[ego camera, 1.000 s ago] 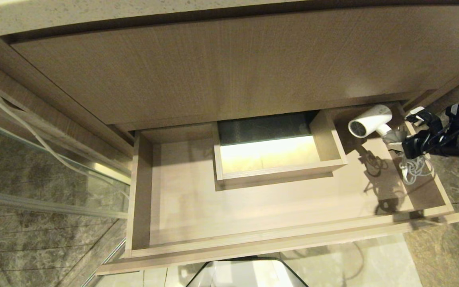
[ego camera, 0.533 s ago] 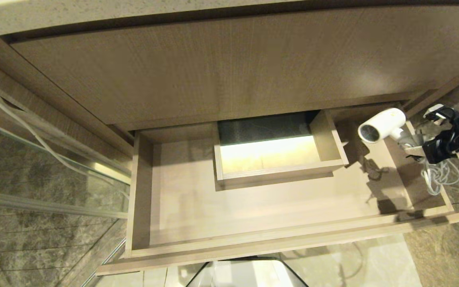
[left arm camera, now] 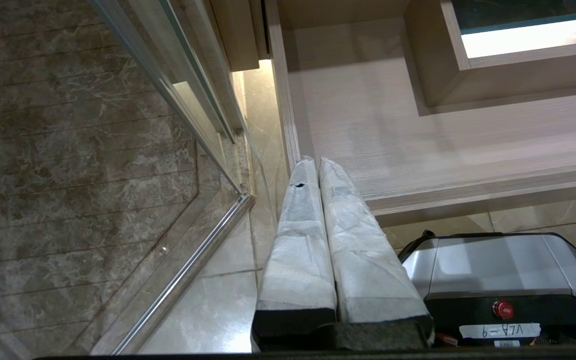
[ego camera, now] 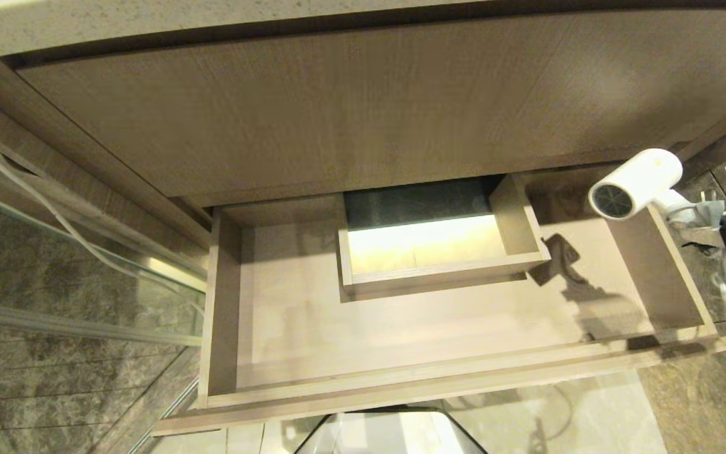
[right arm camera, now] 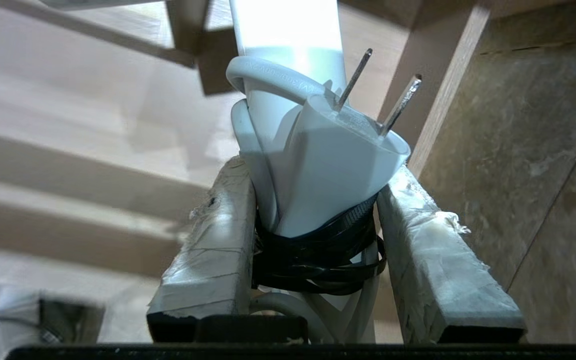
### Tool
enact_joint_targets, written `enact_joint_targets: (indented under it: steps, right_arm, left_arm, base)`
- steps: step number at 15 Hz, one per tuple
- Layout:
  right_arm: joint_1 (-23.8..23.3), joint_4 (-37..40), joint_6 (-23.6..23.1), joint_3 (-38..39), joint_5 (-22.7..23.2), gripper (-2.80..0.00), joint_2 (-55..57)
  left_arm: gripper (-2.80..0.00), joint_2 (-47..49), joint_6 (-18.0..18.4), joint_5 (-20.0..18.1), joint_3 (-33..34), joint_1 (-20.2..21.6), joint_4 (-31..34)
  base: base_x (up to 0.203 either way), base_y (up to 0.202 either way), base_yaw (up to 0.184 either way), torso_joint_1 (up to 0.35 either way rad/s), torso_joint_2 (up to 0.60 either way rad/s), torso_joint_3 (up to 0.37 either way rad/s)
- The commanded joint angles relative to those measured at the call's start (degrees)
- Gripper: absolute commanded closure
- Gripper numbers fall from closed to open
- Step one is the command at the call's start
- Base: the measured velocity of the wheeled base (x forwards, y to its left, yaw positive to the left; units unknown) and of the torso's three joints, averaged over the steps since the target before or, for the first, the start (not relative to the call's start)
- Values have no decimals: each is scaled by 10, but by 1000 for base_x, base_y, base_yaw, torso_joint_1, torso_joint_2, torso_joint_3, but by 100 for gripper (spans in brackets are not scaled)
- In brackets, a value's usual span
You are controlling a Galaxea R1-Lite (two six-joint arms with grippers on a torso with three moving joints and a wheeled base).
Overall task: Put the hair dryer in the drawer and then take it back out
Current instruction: Place it on the countertop
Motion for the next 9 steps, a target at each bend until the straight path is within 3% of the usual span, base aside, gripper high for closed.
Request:
enact_joint_targets:
  steps: [1,5,9]
  right_arm:
    - [0,-2,-2,59,1,0,-138]
    - [0,-17,-1,123,-1,0,-266]
    - [1,-24,-2,164,-5,0,-361]
  left_arm:
    - [0,0,0,0,0,0,0]
    - [0,0,0,0,0,0,0]
    - [0,0,0,0,0,0,0]
  base:
    - [0,0,0,0,0,0]
    - [0,0,0,-151,-23,-198]
    - [0,0,0,-59,-21,-61]
